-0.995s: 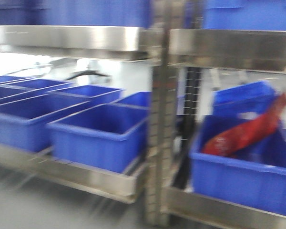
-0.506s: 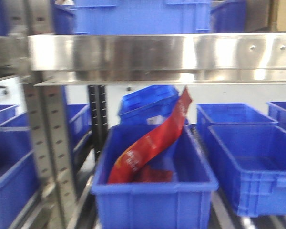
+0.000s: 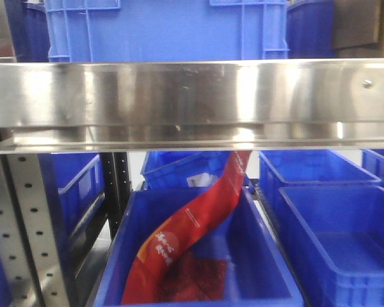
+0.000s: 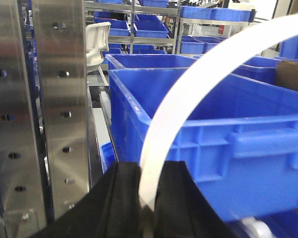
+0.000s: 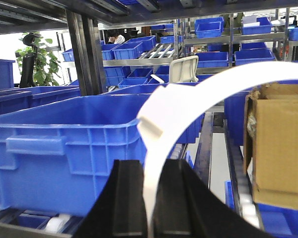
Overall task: Grab PVC pipe and place in blue bin
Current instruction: 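Position both grippers over a blue bin on the shelf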
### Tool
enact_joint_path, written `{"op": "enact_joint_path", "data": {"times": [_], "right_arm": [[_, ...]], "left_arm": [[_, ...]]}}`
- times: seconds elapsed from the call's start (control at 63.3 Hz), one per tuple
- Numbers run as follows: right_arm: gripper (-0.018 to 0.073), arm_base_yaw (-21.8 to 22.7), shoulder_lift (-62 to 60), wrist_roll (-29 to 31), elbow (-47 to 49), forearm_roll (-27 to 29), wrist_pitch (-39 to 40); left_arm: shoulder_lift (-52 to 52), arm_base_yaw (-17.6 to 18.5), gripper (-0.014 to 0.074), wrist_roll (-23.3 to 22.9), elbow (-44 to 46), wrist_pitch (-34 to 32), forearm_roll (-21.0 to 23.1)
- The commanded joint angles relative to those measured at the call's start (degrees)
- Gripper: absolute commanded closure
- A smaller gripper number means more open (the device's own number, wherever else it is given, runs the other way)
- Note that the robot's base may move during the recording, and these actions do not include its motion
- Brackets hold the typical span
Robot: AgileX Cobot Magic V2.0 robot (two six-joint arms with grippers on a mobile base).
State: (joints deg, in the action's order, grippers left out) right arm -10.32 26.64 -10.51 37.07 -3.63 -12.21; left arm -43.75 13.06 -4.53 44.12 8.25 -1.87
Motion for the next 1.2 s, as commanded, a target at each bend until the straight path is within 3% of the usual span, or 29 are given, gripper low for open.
{"op": "enact_joint_path", "data": {"times": [0.0, 1.185], "right_arm": [[0.0728, 0.0, -0.1, 0.4, 0.1, -0.7, 1.5], [0.0728, 0.0, -0.1, 0.4, 0.1, -0.7, 1.5]], "left_arm": [[0.2, 0.3, 0.0707, -0.1, 0.1, -1.7, 0.0], [0.2, 0.3, 0.0707, -0.1, 0.1, -1.8, 0.0]]}}
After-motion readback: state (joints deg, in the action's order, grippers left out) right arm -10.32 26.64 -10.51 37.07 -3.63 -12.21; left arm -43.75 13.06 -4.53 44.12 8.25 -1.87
